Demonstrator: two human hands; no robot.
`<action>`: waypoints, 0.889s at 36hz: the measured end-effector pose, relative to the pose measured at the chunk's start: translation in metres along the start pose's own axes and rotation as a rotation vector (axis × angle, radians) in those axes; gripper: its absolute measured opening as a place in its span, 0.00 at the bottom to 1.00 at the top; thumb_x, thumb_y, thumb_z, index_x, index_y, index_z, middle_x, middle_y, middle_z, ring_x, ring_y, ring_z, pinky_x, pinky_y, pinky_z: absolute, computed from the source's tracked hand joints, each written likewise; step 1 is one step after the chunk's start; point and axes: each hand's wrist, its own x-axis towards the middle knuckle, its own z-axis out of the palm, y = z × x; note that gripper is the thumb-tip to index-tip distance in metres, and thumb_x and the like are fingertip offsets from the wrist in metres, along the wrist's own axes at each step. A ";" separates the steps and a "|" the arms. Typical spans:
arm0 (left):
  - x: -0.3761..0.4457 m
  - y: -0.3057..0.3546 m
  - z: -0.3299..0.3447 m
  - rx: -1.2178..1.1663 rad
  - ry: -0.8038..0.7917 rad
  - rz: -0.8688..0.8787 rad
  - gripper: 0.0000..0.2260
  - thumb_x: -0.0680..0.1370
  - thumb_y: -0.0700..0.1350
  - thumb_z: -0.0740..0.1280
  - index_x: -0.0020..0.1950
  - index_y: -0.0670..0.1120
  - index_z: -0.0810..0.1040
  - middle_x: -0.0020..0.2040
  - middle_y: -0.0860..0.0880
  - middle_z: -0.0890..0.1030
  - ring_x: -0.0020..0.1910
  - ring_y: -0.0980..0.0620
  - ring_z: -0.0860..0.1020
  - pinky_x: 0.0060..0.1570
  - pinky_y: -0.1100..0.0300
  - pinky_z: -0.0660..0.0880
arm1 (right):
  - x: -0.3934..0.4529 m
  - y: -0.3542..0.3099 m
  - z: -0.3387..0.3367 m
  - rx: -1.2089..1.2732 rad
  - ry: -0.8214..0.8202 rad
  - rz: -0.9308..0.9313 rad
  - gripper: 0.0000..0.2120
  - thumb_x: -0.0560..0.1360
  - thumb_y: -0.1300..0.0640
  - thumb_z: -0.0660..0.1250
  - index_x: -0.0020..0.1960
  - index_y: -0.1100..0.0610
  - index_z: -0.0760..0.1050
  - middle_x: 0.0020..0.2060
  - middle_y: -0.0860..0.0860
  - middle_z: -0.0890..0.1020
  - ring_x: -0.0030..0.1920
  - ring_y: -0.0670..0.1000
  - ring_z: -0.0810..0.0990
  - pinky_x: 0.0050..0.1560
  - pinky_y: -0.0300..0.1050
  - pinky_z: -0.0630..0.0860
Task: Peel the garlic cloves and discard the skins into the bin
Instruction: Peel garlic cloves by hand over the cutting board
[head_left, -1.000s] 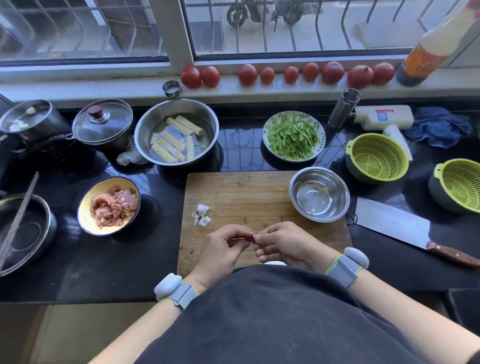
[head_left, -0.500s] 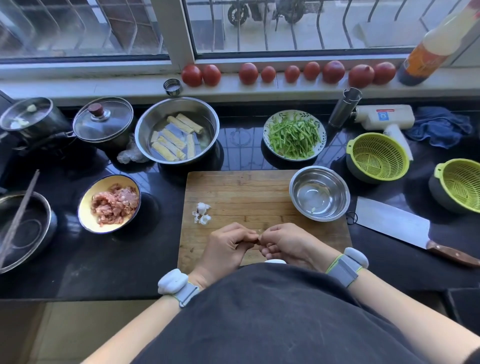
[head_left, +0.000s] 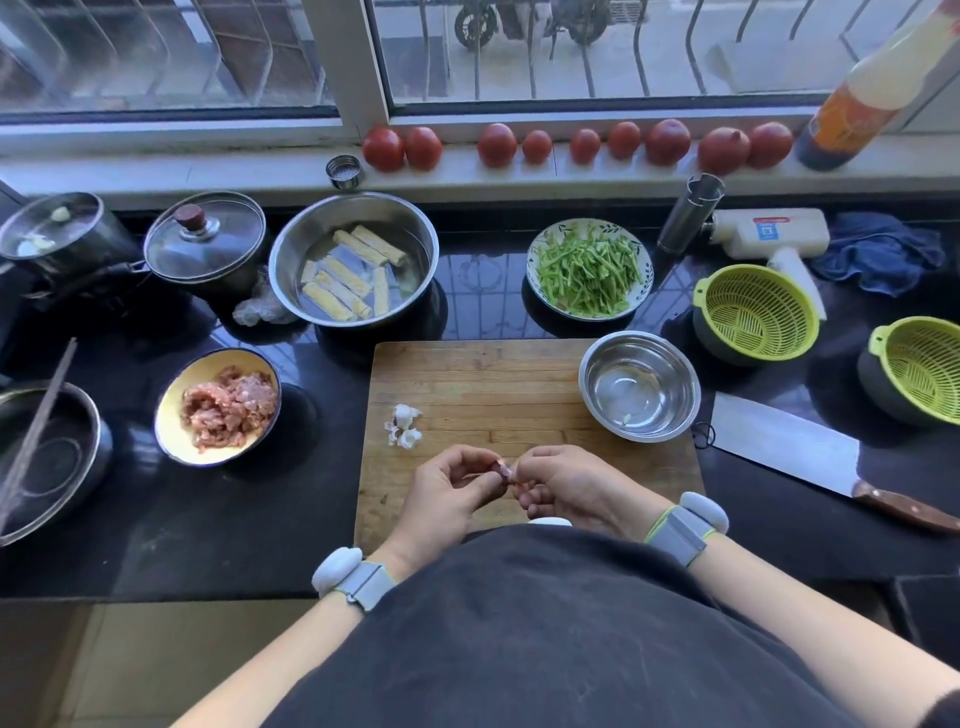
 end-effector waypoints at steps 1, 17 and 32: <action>0.000 0.000 0.001 -0.072 0.018 -0.025 0.06 0.76 0.28 0.69 0.49 0.37 0.80 0.46 0.40 0.85 0.49 0.44 0.84 0.51 0.56 0.82 | 0.001 0.001 -0.001 -0.018 0.010 -0.002 0.07 0.76 0.67 0.66 0.40 0.60 0.74 0.29 0.54 0.76 0.28 0.48 0.74 0.32 0.39 0.73; 0.001 0.003 -0.002 -0.466 0.117 -0.192 0.07 0.79 0.28 0.62 0.53 0.35 0.79 0.45 0.39 0.85 0.45 0.43 0.86 0.45 0.58 0.84 | 0.017 0.016 -0.022 -0.891 0.410 -0.170 0.17 0.79 0.51 0.65 0.32 0.53 0.73 0.33 0.50 0.79 0.43 0.56 0.77 0.43 0.45 0.69; -0.001 0.003 -0.002 -0.072 0.054 -0.058 0.08 0.77 0.30 0.69 0.51 0.41 0.83 0.44 0.43 0.87 0.46 0.48 0.85 0.49 0.60 0.81 | 0.004 0.005 -0.001 -0.482 0.163 -0.338 0.05 0.77 0.60 0.70 0.43 0.59 0.82 0.33 0.52 0.83 0.31 0.48 0.78 0.33 0.41 0.78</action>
